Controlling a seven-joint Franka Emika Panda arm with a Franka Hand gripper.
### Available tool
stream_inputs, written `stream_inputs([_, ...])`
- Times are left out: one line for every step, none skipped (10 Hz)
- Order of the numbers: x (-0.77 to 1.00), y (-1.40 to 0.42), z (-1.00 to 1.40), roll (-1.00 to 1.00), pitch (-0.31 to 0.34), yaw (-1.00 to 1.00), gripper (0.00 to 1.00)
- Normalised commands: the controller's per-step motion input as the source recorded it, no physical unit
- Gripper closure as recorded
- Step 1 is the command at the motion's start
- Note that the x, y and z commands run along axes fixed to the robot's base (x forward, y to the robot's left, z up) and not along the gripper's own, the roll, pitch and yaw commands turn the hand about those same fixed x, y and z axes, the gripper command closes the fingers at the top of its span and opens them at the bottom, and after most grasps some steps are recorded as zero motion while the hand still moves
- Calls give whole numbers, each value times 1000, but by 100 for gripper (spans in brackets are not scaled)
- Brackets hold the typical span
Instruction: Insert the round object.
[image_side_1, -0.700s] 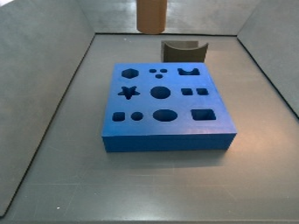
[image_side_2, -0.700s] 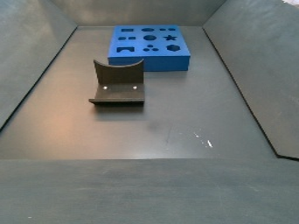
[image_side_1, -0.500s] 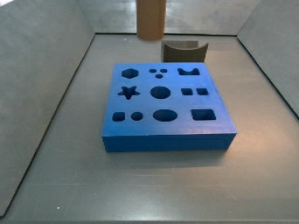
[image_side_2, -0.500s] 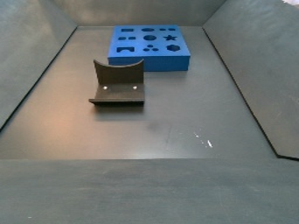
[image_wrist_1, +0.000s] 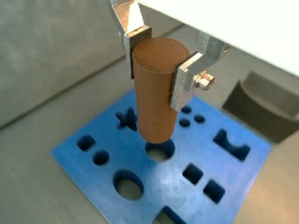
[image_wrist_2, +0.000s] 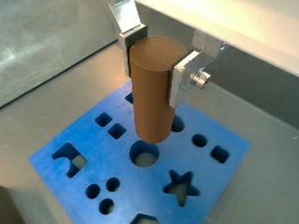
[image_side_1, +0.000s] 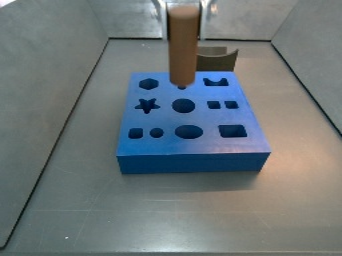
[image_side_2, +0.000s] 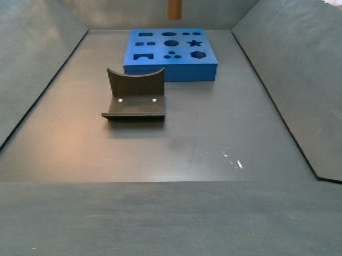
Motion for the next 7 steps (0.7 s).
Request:
stream_inputs([149,11,-583,7,-61,-180,100])
stream_inputs([231,69,-483,0,-3,-160,100])
stream_inputs([197,171,-457,63,0,-126,100])
stream_inputs([0,189,-380,39,-7,-131,100])
stream_inputs([-74,94,-266,0,-33,-149,100])
stream_inputs([-63,34,-231,-1,-27,-94,100])
stream_inputs([-43,43,-263,-17,-34,-89,100])
